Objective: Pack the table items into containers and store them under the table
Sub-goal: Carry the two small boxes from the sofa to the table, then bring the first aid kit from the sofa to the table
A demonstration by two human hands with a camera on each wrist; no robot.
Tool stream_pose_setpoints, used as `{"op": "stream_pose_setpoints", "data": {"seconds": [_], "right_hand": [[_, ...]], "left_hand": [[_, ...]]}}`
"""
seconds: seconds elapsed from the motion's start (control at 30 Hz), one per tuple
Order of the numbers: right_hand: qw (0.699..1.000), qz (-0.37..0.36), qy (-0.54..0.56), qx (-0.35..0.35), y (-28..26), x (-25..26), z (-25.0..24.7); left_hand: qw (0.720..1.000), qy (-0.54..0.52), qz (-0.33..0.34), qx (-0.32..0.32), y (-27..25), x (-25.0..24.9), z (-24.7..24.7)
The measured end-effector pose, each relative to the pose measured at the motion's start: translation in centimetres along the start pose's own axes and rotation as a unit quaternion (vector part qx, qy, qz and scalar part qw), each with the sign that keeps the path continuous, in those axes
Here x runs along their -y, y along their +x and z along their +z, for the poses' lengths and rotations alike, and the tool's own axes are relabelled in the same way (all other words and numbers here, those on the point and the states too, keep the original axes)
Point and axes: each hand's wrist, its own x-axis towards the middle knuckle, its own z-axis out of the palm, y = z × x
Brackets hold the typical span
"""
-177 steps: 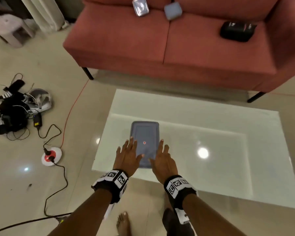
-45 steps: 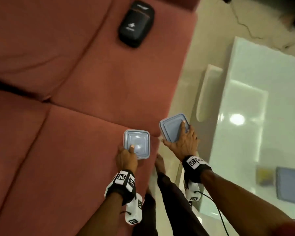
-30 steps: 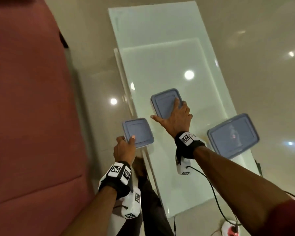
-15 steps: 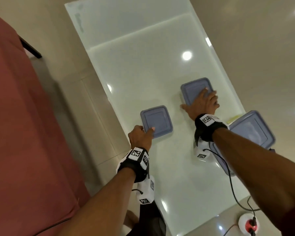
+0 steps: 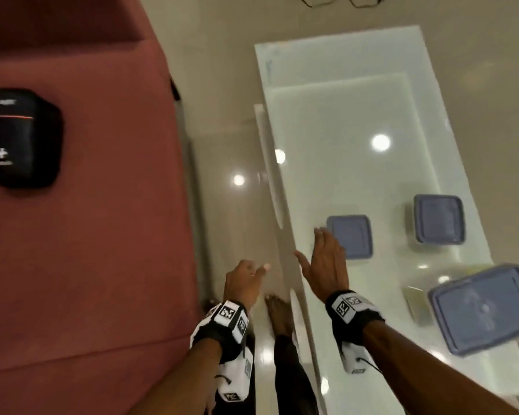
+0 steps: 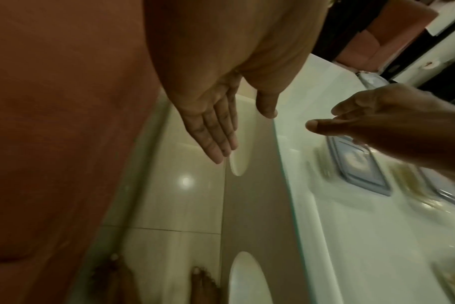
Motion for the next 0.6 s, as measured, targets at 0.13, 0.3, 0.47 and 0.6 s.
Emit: {"op": "stream_pose_setpoints", "data": {"seconds": [0.13, 0.3, 0.47, 0.6], "right_hand": [[0.992, -0.113, -0.031, 0.037, -0.3, 10.8, 0.2], [0.97, -0.232, -0.055, 0.054, 1.6, 23.5, 0.9], [0.95, -0.308, -0.025, 0.046, 5.0, 35.5, 2.6], [0.921, -0.384, -0.052, 0.028, 8.9, 43.2, 2.8]], "left_hand": [[0.998, -0.015, -0.031, -0.05, -0.1, 5.4, -9.7], [0.986, -0.038, -0.044, -0.159, 0.1, 9.9, -21.8], [0.959, -0.115, -0.072, -0.248, 3.2, 11.7, -30.0], [0.944, -0.139, -0.084, -0.286, 6.5, 11.2, -34.0]]}}
